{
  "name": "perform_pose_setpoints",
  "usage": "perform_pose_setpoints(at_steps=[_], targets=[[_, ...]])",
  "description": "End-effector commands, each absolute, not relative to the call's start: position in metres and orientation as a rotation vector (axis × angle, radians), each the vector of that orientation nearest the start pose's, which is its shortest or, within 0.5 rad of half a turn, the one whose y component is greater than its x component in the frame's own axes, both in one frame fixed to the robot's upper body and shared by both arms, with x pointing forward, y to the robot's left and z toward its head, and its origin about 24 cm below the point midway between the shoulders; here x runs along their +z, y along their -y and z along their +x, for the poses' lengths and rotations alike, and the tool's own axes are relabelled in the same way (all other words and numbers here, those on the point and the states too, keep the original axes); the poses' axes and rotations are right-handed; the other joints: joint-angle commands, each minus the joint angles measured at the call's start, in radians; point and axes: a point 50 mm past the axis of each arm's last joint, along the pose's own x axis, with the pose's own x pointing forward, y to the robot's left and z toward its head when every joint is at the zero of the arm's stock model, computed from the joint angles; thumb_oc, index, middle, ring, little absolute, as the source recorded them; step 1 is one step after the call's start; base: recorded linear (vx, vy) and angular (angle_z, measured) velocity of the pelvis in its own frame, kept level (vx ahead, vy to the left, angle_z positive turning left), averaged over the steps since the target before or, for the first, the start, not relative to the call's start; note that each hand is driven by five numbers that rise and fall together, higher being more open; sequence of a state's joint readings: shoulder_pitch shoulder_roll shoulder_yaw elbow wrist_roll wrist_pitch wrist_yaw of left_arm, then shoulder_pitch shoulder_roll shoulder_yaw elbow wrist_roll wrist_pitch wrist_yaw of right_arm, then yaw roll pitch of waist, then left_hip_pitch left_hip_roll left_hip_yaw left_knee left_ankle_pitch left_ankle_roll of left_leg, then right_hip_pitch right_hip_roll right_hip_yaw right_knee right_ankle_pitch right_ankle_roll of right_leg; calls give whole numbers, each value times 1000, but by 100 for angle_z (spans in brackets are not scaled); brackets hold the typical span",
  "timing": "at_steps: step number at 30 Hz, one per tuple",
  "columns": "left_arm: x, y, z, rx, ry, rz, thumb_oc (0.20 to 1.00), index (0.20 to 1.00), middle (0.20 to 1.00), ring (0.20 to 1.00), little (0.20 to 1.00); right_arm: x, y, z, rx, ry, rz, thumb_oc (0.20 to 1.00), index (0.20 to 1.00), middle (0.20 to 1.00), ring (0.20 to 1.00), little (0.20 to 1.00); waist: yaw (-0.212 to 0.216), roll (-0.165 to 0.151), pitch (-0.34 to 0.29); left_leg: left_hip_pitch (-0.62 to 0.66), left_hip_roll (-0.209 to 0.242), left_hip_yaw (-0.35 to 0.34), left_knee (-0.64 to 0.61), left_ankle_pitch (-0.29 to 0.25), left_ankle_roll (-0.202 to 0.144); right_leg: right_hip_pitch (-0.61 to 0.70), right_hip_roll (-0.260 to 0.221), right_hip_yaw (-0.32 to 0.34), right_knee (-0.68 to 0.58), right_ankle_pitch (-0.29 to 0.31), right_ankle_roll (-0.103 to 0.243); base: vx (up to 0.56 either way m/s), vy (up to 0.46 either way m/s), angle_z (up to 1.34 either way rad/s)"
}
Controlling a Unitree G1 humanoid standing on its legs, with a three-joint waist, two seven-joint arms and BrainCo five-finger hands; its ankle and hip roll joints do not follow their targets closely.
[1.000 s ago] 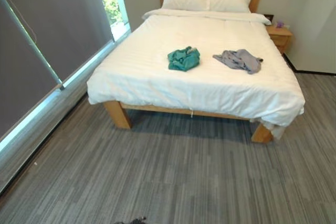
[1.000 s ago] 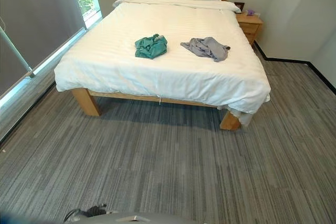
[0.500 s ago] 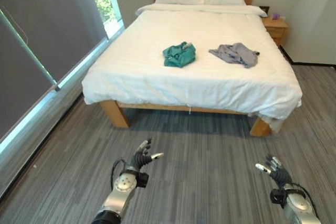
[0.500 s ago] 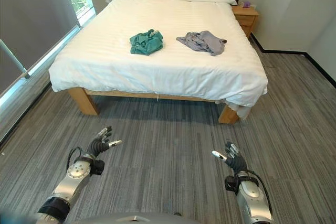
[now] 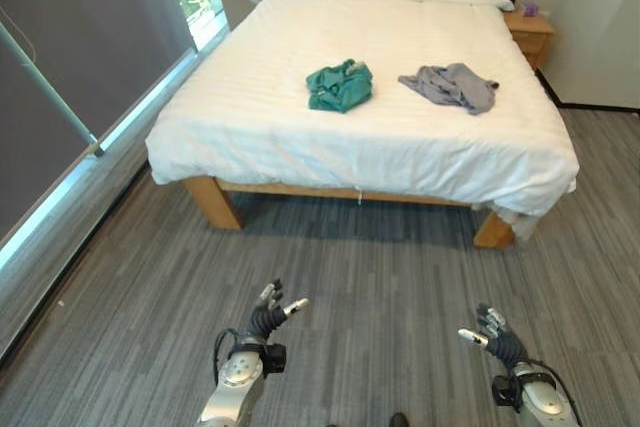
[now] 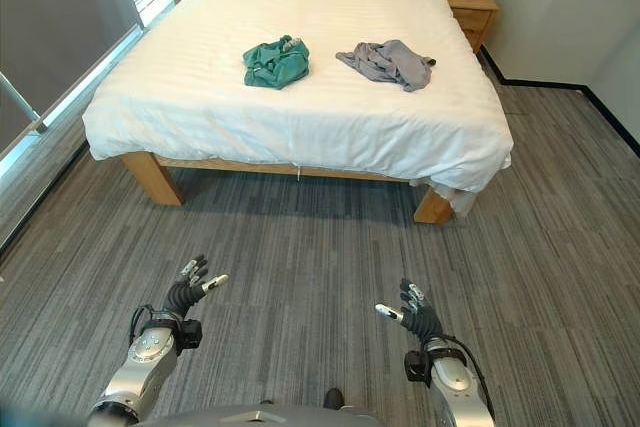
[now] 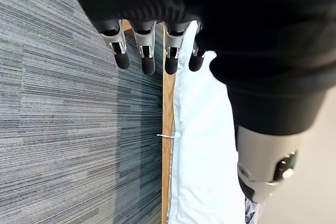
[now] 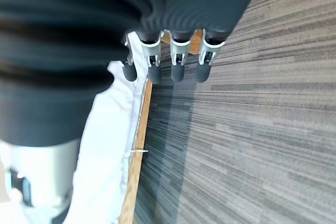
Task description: Pick up bed clothes into laundry basket.
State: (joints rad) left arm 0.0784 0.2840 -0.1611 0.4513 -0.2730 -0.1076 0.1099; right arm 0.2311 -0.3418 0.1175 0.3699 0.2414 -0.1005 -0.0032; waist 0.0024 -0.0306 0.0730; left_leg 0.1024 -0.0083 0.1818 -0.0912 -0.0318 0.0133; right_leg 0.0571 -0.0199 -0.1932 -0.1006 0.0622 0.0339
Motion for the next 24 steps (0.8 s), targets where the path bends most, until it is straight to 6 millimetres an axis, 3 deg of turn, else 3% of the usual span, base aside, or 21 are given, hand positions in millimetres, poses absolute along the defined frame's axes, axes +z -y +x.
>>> perform_pose_setpoints(at_steps=[1, 17, 24], targets=[[-36, -211, 228, 81, -287, 96, 1000, 1000, 1000, 1000, 1000, -51, 231, 182, -56, -387, -88, 1000, 1000, 1000, 1000, 1000, 2, -23, -14, -53, 39, -11, 4, 66, -68, 39, -99, 9, 13, 1, 129, 0, 0, 0], [-34, -210, 229, 105, -268, 98, 1000, 1000, 1000, 1000, 1000, -58, 224, 179, -36, -415, -52, 1000, 1000, 1000, 1000, 1000, 2, -27, -10, -49, 36, -6, 4, 60, -67, 39, -104, 10, 13, 0, 132, 0, 0, 0], [-31, -216, 230, 121, -262, 88, 1000, 1000, 1000, 1000, 1000, -53, 232, 189, -100, -392, -7, 1000, 1000, 1000, 1000, 1000, 4, -20, 10, -70, 15, -2, 4, 54, -48, 8, -131, 25, 43, 12, 147, 0, 55, -2]])
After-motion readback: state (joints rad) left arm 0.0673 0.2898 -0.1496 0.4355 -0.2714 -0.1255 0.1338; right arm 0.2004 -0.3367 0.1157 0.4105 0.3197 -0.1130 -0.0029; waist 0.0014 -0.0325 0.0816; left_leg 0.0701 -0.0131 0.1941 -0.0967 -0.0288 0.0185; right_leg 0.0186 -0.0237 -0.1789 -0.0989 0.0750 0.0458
